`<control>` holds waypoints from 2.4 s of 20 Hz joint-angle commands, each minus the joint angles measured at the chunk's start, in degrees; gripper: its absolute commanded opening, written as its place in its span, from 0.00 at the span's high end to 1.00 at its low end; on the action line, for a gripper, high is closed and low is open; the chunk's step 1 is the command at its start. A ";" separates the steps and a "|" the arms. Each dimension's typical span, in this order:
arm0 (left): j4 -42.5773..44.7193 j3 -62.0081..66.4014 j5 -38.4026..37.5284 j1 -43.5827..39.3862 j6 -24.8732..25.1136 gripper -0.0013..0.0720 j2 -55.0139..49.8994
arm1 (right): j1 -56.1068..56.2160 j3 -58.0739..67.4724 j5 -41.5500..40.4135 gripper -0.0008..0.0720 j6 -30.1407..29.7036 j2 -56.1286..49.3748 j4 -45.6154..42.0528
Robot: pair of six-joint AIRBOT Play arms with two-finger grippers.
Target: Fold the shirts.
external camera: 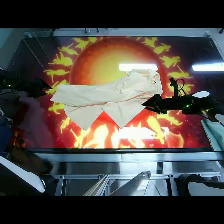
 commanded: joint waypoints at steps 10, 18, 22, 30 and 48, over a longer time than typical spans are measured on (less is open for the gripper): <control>-6.01 9.03 19.61 -2.75 -1.36 0.70 -9.35 | -5.33 -0.17 3.61 0.48 -0.42 2.56 2.60; -8.46 0.26 19.67 0.04 0.61 0.95 -5.14 | -7.85 -0.52 -2.67 0.27 3.02 -3.52 -1.90; -11.93 1.62 19.28 -0.02 0.90 0.95 -5.25 | -4.20 -0.31 -8.37 0.32 1.49 -9.11 0.87; -11.91 7.17 17.11 0.26 0.87 0.95 -5.25 | -1.36 6.01 -12.33 0.36 4.39 -12.94 4.00; -42.60 12.98 14.67 -3.85 7.61 0.95 46.49 | -18.71 11.41 -12.24 0.97 -36.85 57.92 35.78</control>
